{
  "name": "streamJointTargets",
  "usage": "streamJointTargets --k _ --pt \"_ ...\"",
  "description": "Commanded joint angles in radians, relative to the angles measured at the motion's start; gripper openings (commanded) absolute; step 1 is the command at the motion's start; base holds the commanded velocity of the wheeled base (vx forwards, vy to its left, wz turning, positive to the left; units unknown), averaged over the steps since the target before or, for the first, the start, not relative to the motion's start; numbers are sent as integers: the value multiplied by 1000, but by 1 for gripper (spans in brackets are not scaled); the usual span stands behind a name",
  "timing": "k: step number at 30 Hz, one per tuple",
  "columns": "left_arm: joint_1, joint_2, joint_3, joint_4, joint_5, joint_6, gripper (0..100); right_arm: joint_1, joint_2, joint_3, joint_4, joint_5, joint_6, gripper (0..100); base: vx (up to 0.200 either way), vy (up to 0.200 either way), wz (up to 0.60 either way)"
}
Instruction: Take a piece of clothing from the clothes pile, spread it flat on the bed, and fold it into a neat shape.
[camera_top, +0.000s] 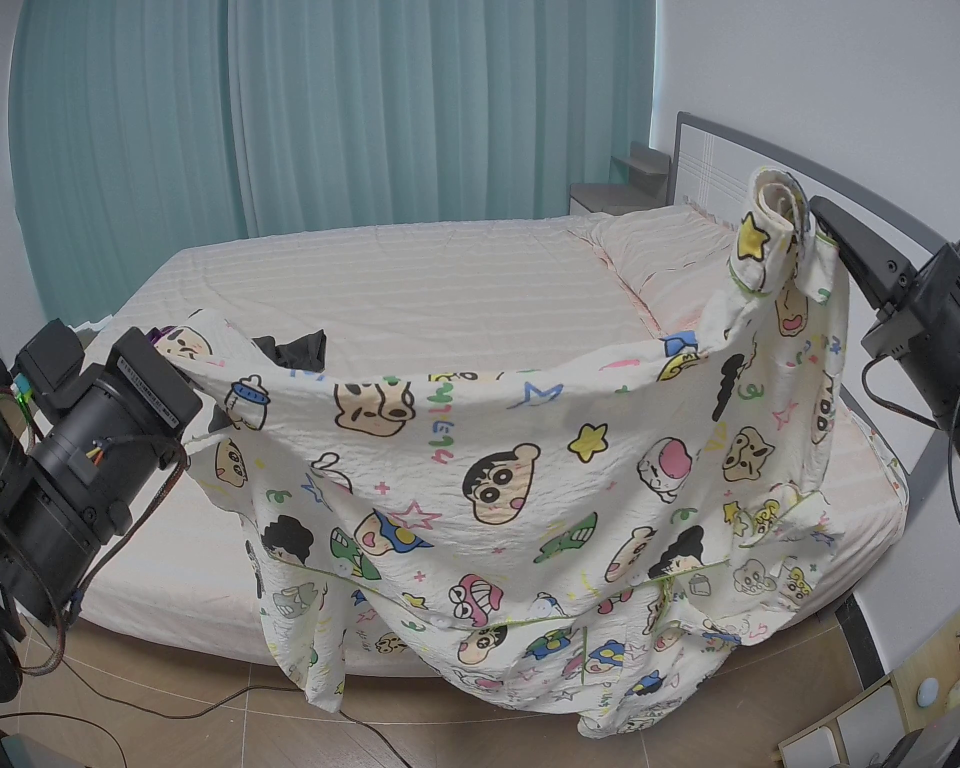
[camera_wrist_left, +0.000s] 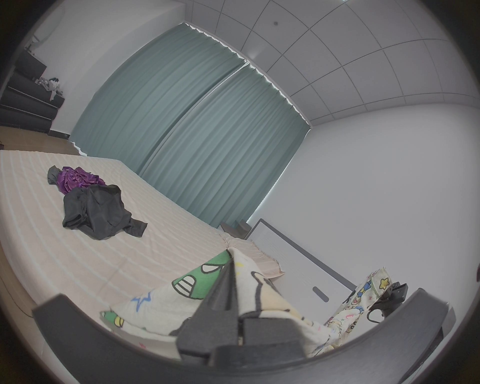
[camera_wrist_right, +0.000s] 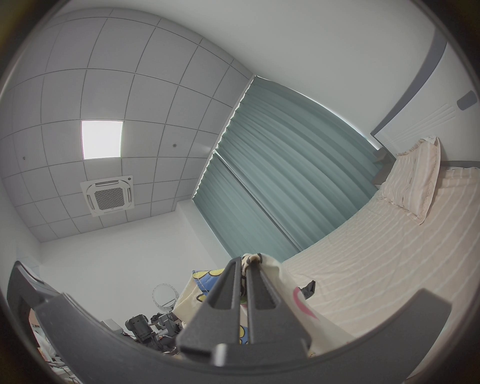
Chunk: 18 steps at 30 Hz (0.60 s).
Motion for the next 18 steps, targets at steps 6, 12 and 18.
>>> streamJointTargets --k 6,12,18 --pt "93 155 -3 -2 -7 -28 0 -37 249 -133 -6 8 -1 0 67 0 0" --pt "160 293 -52 -8 -58 -87 0 -75 376 -214 -9 7 2 0 200 0 0" --pt "231 392 -146 -8 -75 -91 0 -104 438 -235 -45 11 5 0 200 0 0"
